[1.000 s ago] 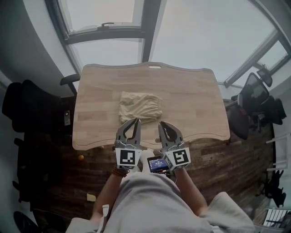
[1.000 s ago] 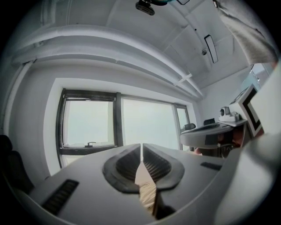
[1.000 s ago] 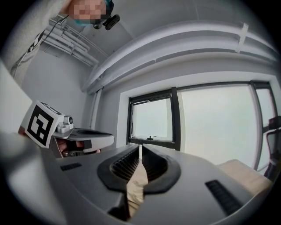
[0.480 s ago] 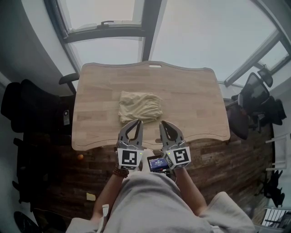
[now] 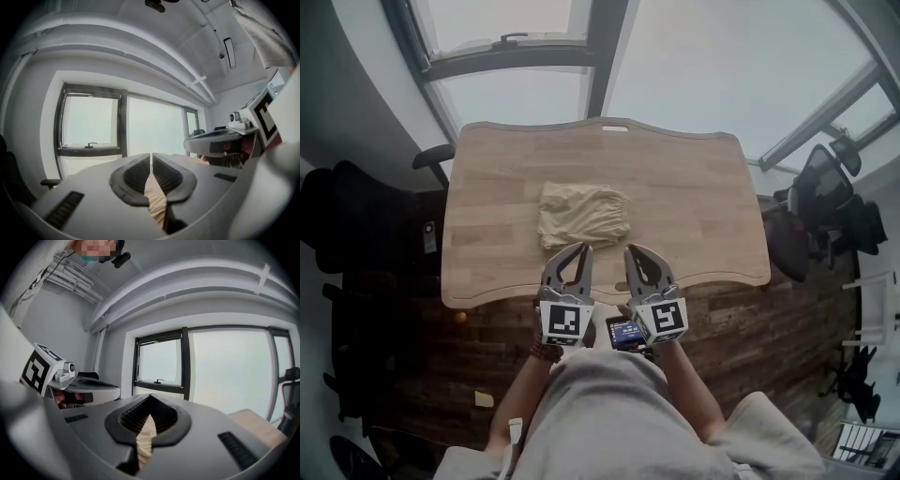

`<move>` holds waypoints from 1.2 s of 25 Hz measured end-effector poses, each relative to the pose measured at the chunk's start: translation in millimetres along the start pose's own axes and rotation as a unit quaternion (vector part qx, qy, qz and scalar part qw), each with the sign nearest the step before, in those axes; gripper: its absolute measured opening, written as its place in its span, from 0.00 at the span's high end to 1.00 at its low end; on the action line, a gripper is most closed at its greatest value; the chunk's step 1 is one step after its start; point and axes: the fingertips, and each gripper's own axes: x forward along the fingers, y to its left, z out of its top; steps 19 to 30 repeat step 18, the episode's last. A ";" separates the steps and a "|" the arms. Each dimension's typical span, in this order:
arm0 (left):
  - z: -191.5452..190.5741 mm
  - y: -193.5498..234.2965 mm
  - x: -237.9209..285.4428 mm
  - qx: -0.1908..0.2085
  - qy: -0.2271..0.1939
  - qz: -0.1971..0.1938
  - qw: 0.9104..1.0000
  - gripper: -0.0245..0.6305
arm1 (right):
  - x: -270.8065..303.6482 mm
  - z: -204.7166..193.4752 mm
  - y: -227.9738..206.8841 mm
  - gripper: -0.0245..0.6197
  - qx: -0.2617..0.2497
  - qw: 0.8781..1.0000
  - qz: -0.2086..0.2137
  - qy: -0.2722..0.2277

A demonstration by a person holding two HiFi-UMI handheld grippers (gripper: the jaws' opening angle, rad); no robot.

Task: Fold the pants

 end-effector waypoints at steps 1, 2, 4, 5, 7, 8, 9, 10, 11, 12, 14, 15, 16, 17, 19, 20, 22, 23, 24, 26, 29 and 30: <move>-1.0 -2.6 2.2 0.000 0.003 -0.003 1.000 0.93 | 1.0 -2.2 -3.2 0.96 0.002 1.000 0.000 0.003; -2.2 -5.3 4.8 0.001 0.006 -0.005 1.000 0.93 | 2.9 -4.9 -6.9 0.96 0.004 1.000 0.001 0.005; -6.8 -8.8 10.8 0.006 0.015 -0.008 1.000 0.93 | 9.9 -11.1 -15.3 0.96 0.010 1.000 0.005 0.007; -10.7 -9.3 13.6 0.009 0.021 -0.007 1.000 0.93 | 14.4 -14.3 -19.1 0.96 0.016 1.000 0.007 0.009; -18.5 -7.8 20.1 0.012 0.033 0.000 0.999 0.93 | 23.6 -20.2 -25.7 0.96 0.027 0.999 0.018 0.012; -21.6 -6.1 24.7 0.011 0.040 0.005 0.999 0.93 | 29.3 -22.4 -29.3 0.96 0.030 0.999 0.027 0.014; -24.5 -4.7 29.9 0.009 0.047 0.010 0.999 0.93 | 35.2 -24.4 -33.8 0.96 0.031 0.999 0.035 0.017; -28.4 -4.9 35.1 0.007 0.056 0.014 0.998 0.93 | 40.5 -26.5 -39.9 0.96 0.032 0.998 0.041 0.021; -33.1 -6.8 40.4 0.004 0.066 0.015 0.998 0.93 | 44.9 -29.2 -47.5 0.96 0.032 0.998 0.045 0.024; -37.7 -9.2 46.3 0.003 0.075 0.016 0.997 0.93 | 49.0 -32.6 -56.3 0.96 0.034 0.998 0.048 0.027; -45.5 -13.5 61.9 0.002 0.088 0.019 0.996 0.93 | 57.4 -40.3 -75.8 0.96 0.042 0.997 0.050 0.035; -49.1 -16.3 71.2 0.000 0.094 0.020 0.995 0.93 | 61.0 -44.8 -86.2 0.96 0.047 0.997 0.052 0.039; -52.6 -19.8 80.9 -0.001 0.099 0.021 0.995 0.93 | 64.2 -49.8 -96.7 0.96 0.050 0.996 0.054 0.043; -55.9 -23.8 90.8 -0.003 0.103 0.022 0.994 0.93 | 67.1 -55.1 -107.0 0.96 0.052 0.996 0.056 0.048; -59.3 -28.1 100.7 -0.005 0.108 0.022 0.994 0.93 | 69.9 -60.6 -117.4 0.96 0.054 0.995 0.059 0.053; -59.3 -28.1 100.7 -0.005 0.108 0.022 0.994 0.93 | 69.9 -60.6 -117.4 0.96 0.054 0.995 0.059 0.053; -59.3 -28.1 100.7 -0.005 0.108 0.022 0.994 0.93 | 69.9 -60.6 -117.4 0.96 0.054 0.995 0.059 0.053; -59.3 -28.1 100.7 -0.005 0.108 0.022 0.994 0.93 | 69.9 -60.6 -117.4 0.96 0.054 0.995 0.059 0.053; -59.3 -28.1 100.7 -0.005 0.108 0.022 0.994 0.93 | 69.9 -60.6 -117.4 0.96 0.054 0.995 0.059 0.053; -59.3 -28.1 100.7 -0.005 0.108 0.022 0.994 0.93 | 69.9 -60.6 -117.4 0.96 0.054 0.995 0.059 0.053; -59.3 -28.1 100.7 -0.005 0.108 0.022 0.994 0.93 | 69.9 -60.6 -117.4 0.96 0.054 0.995 0.059 0.053; -59.3 -28.1 100.7 -0.005 0.108 0.022 0.994 0.93 | 69.9 -60.6 -117.4 0.96 0.054 0.995 0.059 0.053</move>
